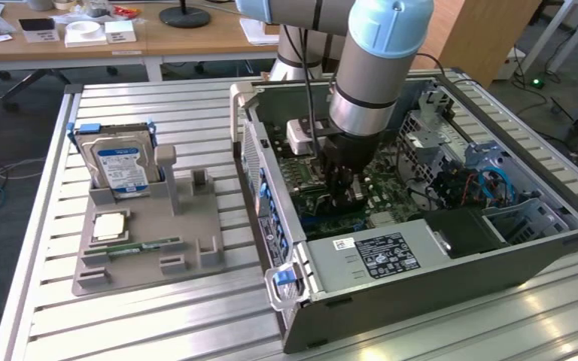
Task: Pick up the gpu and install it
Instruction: 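Insert the gpu into the slot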
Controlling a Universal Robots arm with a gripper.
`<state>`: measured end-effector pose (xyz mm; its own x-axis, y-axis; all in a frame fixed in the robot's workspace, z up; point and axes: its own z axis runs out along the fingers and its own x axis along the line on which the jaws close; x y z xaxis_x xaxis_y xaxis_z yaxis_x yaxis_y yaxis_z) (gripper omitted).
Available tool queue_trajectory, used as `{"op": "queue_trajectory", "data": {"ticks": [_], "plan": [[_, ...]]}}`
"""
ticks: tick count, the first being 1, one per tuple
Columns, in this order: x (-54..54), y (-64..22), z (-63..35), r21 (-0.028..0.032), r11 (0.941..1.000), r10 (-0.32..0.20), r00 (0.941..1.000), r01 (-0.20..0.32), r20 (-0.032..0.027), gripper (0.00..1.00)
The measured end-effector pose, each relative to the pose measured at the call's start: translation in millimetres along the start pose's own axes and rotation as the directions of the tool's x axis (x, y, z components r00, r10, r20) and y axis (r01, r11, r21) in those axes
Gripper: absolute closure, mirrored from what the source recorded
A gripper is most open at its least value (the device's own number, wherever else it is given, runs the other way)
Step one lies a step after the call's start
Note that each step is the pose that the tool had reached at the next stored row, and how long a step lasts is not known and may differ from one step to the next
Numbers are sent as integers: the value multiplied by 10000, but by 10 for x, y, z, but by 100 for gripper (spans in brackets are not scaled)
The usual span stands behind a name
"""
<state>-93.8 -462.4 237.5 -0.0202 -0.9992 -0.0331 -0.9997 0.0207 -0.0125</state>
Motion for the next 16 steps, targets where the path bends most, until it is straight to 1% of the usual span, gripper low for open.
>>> {"op": "queue_trajectory", "data": {"ticks": [16], "plan": [[0, 7, 10, 1, 10000, 1, 10000, -1, 1, 74]]}}
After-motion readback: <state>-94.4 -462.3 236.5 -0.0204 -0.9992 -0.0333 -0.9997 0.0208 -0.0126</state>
